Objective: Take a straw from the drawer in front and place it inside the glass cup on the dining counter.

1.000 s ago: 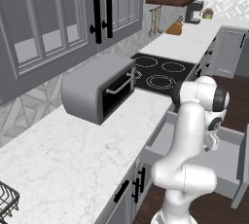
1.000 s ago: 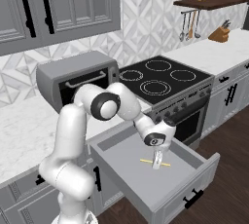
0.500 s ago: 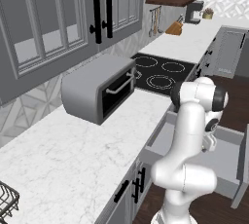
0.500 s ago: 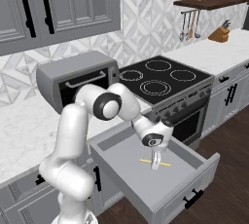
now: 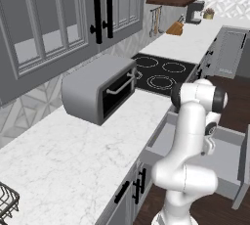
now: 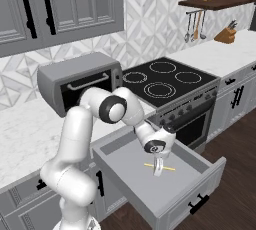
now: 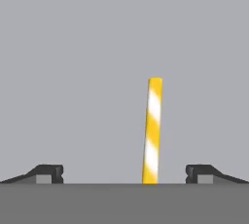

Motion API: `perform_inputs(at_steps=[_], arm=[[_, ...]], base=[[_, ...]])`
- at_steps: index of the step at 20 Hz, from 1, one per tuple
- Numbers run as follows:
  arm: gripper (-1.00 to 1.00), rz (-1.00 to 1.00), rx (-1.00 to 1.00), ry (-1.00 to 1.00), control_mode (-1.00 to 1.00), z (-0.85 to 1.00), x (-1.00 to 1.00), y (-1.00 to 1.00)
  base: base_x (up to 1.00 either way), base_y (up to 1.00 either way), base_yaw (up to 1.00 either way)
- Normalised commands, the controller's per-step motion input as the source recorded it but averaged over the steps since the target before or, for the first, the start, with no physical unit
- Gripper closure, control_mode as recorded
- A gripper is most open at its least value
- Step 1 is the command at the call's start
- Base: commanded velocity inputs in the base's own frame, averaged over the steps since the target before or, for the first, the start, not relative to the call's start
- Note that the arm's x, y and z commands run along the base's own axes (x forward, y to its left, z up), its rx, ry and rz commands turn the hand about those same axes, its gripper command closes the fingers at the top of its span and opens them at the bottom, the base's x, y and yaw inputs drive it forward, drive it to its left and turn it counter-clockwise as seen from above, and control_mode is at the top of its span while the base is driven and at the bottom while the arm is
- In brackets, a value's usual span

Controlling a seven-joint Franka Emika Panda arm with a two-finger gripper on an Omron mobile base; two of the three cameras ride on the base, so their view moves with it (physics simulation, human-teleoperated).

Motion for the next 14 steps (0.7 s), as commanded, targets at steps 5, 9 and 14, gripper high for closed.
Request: perform_inputs(at_steps=[5,9,14], arm=[[-1.0,0.0,0.0,0.0,-1.0,-0.11,0.01,0.01],[-1.0,0.0,0.0,0.0,-1.0,-0.08,0.04,0.0],[-1.0,0.01,0.0,0.0,-1.0,-0.01,0.14,0.0]], base=[[0.0,0.0,0.0],[0.0,0.0,0.0],[0.0,0.0,0.0]])
